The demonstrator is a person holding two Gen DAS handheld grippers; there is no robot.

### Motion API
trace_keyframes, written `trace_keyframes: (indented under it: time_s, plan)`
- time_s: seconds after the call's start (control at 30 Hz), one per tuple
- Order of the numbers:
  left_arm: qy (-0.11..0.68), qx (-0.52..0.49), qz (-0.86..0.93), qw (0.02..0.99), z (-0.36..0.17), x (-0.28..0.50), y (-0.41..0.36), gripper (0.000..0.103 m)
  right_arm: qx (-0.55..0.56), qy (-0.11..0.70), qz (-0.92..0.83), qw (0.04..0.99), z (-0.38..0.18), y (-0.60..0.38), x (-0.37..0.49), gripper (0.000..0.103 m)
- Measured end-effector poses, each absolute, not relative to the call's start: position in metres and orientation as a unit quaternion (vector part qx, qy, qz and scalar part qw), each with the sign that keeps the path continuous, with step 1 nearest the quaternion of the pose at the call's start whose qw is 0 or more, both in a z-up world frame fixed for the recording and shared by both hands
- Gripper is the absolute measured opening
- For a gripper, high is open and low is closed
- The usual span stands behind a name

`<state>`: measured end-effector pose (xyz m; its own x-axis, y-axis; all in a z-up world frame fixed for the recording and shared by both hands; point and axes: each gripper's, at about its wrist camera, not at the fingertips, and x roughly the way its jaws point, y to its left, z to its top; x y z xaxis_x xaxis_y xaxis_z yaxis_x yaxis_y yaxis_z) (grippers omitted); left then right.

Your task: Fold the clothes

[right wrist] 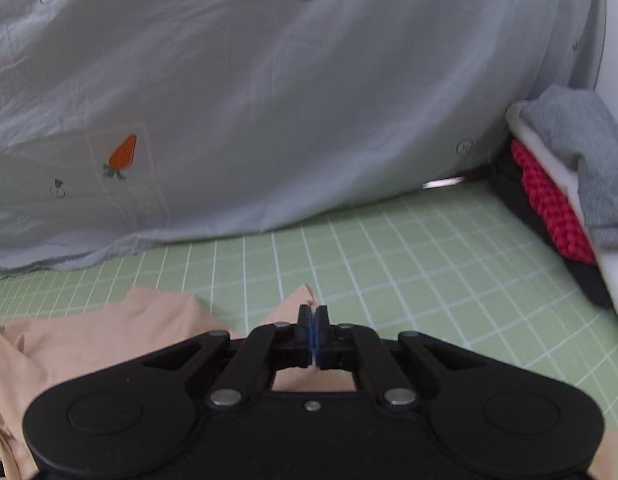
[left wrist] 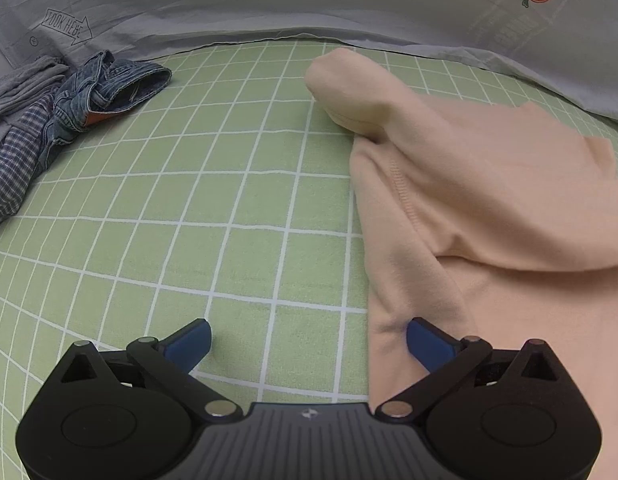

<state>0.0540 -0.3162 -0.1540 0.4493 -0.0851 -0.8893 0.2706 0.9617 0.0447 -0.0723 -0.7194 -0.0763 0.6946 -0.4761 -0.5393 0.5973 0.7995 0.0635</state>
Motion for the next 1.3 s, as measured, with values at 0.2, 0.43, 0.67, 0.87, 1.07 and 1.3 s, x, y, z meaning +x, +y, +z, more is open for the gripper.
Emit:
trace_keyframes:
  time_s: [0.2,0.43,0.67,0.87,1.07,1.3]
  plan:
    - [0.524,0.067,-0.104,0.842,-0.156,0.058,-0.312,0.103,0.144,0.271,-0.405,0.861,-0.082,-0.771,-0.062,0.035]
    - [0.531,0.029,-0.118,0.839,-0.140,0.071,-0.302,0.102,0.217,0.333,-0.384,0.833,-0.131,-0.752,-0.093,0.065]
    - [0.500,-0.030,-0.162,0.850,-0.125,0.114,-0.313,0.094,0.247,0.365,-0.382,0.812,-0.161,-0.731,-0.105,0.065]
    - [0.488,-0.047,-0.216,0.845,-0.135,0.165,-0.352,0.069,0.225,0.384,-0.378,0.812,-0.167,-0.725,-0.092,0.066]
    - [0.487,-0.049,-0.241,0.838,-0.149,0.206,-0.379,0.010,0.194,0.397,-0.380,0.812,-0.170,-0.723,-0.077,0.066]
    - [0.464,-0.070,-0.189,0.863,-0.155,0.234,-0.367,0.009,0.183,0.401,-0.383,0.812,-0.172,-0.723,-0.078,0.073]
